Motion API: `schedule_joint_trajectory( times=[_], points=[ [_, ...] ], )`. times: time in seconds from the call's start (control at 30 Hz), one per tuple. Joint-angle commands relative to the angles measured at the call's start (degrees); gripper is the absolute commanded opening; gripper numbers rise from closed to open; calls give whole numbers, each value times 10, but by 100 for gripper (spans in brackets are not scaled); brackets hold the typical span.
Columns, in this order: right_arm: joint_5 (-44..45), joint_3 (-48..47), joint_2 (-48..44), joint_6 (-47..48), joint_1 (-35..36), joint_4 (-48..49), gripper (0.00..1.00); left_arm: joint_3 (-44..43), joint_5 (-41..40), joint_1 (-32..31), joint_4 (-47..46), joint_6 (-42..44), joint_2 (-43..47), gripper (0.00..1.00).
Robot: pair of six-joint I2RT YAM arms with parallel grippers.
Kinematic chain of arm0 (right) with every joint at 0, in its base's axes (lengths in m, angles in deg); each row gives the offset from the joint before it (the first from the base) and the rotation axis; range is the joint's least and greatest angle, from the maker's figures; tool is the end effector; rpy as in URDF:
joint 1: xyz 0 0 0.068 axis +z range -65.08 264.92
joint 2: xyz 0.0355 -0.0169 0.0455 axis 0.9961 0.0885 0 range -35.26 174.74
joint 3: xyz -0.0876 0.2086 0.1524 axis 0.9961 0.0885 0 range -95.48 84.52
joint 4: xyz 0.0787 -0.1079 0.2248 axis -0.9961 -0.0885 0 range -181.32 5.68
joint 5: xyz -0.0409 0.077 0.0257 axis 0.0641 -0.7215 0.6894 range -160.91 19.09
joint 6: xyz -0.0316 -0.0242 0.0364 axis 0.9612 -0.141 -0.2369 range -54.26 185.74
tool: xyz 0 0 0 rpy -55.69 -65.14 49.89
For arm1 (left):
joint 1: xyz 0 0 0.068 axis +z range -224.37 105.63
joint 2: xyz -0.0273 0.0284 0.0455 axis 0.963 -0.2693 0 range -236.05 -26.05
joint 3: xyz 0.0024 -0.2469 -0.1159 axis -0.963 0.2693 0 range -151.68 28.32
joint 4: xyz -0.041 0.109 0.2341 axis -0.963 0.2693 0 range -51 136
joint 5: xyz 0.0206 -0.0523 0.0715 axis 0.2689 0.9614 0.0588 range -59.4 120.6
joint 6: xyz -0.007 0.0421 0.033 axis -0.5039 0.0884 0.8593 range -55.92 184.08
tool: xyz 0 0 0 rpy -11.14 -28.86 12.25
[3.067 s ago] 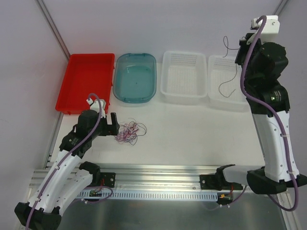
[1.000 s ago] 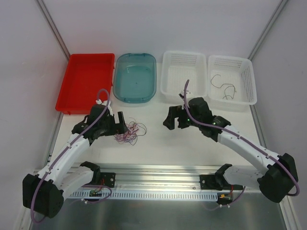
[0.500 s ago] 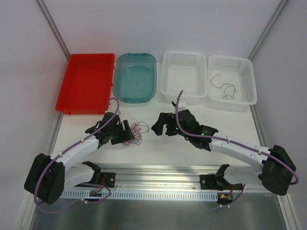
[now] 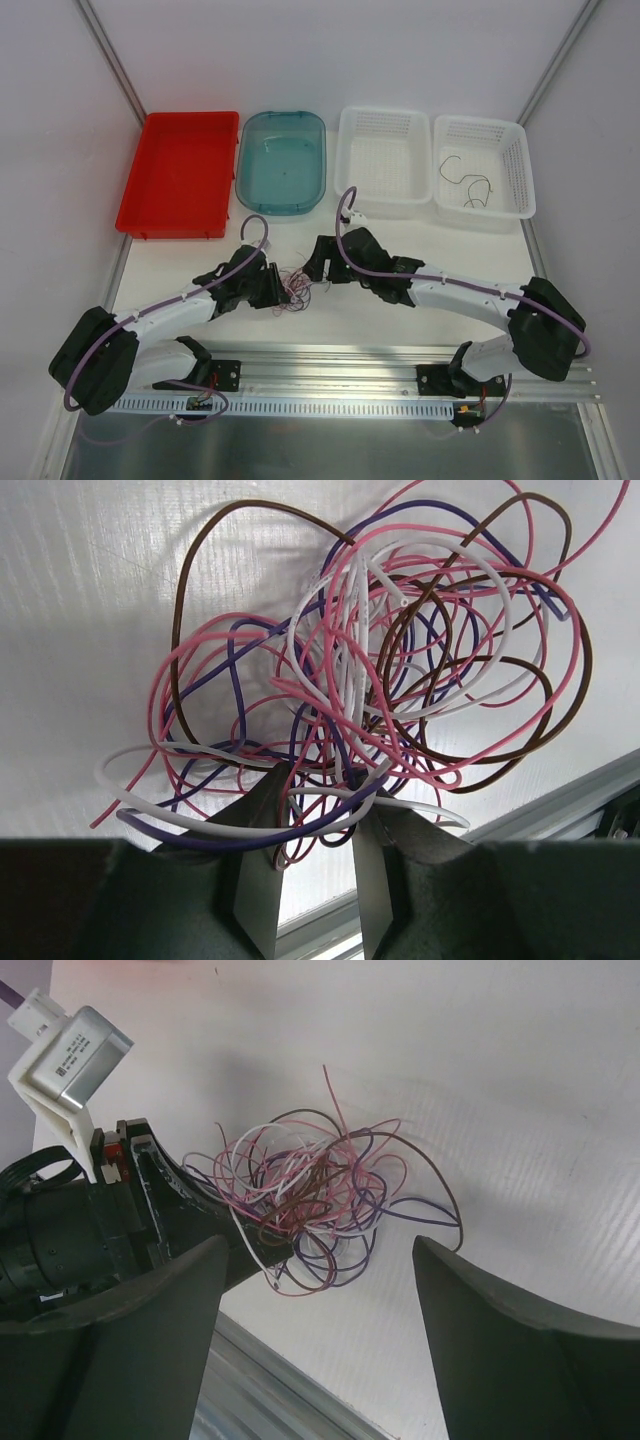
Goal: Untangle the cables
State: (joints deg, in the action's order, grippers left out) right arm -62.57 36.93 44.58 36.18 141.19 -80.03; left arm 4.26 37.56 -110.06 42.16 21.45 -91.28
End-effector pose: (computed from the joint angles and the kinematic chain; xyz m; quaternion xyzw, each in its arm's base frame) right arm 0.1759 0.2542 0.2421 -0.1610 0.8403 0.3043 0.4189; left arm 0.1693 -0.1269 0.1607 -0.0322 0.9197 -0.2880 0.2650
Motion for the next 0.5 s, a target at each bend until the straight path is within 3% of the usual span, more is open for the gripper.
schedule_joint_trajectory(
  times=[0.0,0.27,0.47],
  points=[
    [-2,-34,16,-26,17,27,76,-2,-1,-10,-19,-9,8,29],
    [2,-33,52,-65,33,47,51,-9,-3,-19,-21,-16,11,29],
    [8,-36,72,-82,34,59,42,-12,-9,-28,-21,-19,12,29]
  ],
)
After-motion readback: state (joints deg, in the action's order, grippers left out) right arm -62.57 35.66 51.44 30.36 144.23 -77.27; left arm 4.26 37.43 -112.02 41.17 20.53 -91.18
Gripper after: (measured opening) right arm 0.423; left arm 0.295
